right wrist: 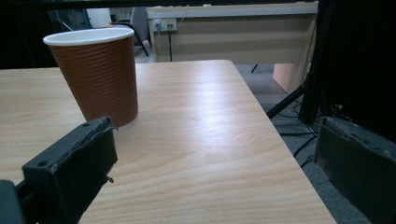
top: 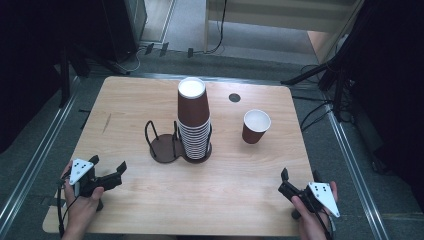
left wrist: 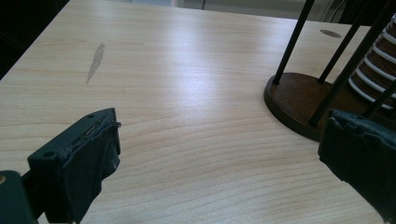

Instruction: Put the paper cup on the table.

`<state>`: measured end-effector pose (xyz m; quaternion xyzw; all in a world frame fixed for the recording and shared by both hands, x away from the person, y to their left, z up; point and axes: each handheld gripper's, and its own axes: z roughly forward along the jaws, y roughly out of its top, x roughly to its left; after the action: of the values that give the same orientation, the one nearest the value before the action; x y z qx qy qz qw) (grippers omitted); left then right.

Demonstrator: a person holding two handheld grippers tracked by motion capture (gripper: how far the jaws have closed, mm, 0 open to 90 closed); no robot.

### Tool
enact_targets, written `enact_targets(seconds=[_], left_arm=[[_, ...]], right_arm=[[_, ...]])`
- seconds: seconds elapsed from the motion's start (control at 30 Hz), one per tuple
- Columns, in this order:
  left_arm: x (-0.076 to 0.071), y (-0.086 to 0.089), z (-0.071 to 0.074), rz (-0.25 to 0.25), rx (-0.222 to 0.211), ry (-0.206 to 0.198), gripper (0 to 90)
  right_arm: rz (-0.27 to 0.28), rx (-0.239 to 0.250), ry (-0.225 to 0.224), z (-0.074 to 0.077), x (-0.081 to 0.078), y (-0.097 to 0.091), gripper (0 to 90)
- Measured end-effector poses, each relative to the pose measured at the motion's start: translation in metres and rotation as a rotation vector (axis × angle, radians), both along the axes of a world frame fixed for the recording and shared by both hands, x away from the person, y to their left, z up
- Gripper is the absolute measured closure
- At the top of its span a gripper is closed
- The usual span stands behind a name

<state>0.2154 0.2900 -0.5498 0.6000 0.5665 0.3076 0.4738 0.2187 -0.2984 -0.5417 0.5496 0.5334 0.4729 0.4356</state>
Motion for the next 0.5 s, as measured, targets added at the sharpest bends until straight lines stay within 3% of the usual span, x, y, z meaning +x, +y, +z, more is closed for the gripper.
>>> enact_targets(seconds=[0.5], left_arm=[[0.000, 0.000, 0.000, 0.000, -0.002, -0.002, 0.0]], right_arm=[[-0.034, -0.003, 0.012, -0.004, -0.013, -0.018, 0.0]])
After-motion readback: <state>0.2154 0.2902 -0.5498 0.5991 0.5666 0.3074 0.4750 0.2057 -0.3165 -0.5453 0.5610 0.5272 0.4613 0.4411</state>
